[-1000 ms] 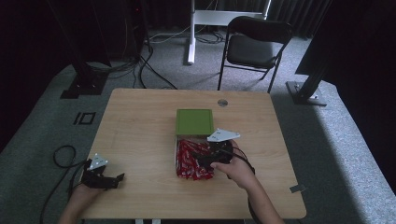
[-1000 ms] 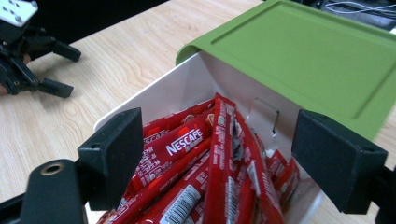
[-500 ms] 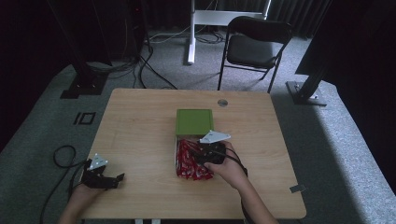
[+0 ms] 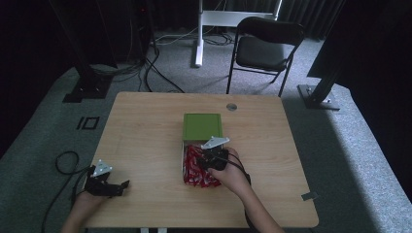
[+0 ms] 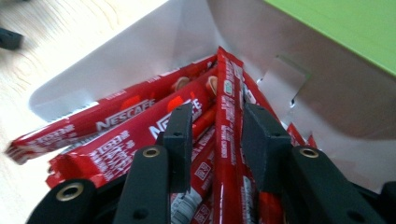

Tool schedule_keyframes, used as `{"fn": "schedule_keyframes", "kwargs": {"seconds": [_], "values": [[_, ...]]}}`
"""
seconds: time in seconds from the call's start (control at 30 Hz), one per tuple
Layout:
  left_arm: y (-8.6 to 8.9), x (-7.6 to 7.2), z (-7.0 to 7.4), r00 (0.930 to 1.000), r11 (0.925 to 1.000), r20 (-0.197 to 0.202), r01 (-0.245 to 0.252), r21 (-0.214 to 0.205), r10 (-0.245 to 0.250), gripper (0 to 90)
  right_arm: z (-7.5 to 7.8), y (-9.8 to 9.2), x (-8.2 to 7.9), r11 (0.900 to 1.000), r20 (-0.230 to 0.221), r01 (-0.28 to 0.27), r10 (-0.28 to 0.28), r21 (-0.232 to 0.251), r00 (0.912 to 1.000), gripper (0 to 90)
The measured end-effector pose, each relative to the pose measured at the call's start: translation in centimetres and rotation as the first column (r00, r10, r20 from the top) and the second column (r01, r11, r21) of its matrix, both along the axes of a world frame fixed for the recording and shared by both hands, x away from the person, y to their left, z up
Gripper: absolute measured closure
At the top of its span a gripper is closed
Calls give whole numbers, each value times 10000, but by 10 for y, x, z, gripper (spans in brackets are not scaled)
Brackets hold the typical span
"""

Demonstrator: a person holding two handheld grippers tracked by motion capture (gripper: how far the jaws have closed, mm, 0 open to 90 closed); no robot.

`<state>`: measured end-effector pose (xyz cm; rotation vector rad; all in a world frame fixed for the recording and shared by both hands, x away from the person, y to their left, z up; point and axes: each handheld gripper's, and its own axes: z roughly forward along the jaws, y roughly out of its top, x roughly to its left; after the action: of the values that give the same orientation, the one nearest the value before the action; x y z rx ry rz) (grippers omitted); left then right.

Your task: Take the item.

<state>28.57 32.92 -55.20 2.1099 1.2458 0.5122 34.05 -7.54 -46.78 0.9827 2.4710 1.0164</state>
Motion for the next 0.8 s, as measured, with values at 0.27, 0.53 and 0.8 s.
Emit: {"fn": "schedule_keyframes", "kwargs": {"seconds": [0.27, 0.53, 0.8], "values": [[0, 0, 0, 10000, 10000, -3, 2, 2, -2, 7, -7, 6, 5, 9985, -114, 335, -340, -424, 9994, 807], [0, 0, 0, 10000, 10000, -5, 4, 2, -4, 7, -2, -1, 2, 9983, -287, 272, -257, 512, 9993, 824], [0, 0, 0, 10000, 10000, 7, -11, -17, 11, 7, 9, -10, -10, 9915, -294, 170, -133, 1291, 9995, 824]]}}
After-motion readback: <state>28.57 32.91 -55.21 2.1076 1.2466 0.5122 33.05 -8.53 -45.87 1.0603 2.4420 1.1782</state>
